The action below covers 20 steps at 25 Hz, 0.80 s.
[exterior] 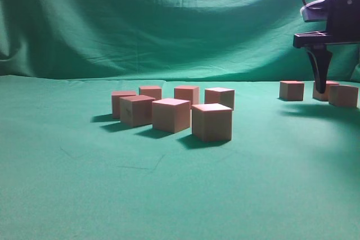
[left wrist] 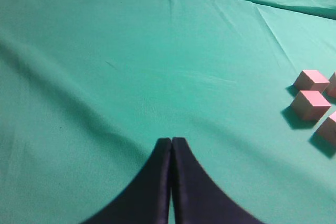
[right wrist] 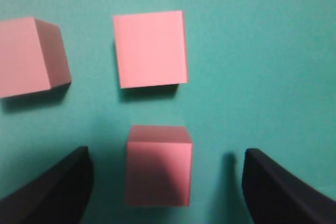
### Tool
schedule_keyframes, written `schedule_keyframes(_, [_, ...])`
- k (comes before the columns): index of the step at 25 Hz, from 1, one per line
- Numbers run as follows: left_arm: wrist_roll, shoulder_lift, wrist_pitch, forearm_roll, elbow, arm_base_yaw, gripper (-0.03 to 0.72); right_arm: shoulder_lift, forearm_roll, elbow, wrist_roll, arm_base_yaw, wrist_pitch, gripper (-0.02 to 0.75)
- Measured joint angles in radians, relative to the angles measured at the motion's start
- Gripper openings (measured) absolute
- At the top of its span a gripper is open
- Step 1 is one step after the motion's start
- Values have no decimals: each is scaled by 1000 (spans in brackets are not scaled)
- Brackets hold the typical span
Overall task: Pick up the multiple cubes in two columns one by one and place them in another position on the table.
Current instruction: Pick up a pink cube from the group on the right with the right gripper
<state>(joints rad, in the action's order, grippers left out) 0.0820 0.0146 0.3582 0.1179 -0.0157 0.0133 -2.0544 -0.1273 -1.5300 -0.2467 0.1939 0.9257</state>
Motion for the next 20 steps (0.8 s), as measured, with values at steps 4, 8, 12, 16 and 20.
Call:
schedule_keyframes(4, [0, 0, 0, 0, 0, 0, 0, 0, 53, 0, 44, -23, -6, 580])
schedule_keyframes(8, [0, 0, 0, 0, 0, 0, 0, 0, 71, 0, 76, -28, -19, 580])
schedule_keyframes(12, [0, 0, 0, 0, 0, 0, 0, -2, 81, 0, 80, -28, -29, 580])
schedule_keyframes(16, [0, 0, 0, 0, 0, 0, 0, -27, 83, -1, 80, -28, -29, 519])
schedule_keyframes(20, [0, 0, 0, 0, 0, 0, 0, -46, 86, -1, 80, -28, -29, 465])
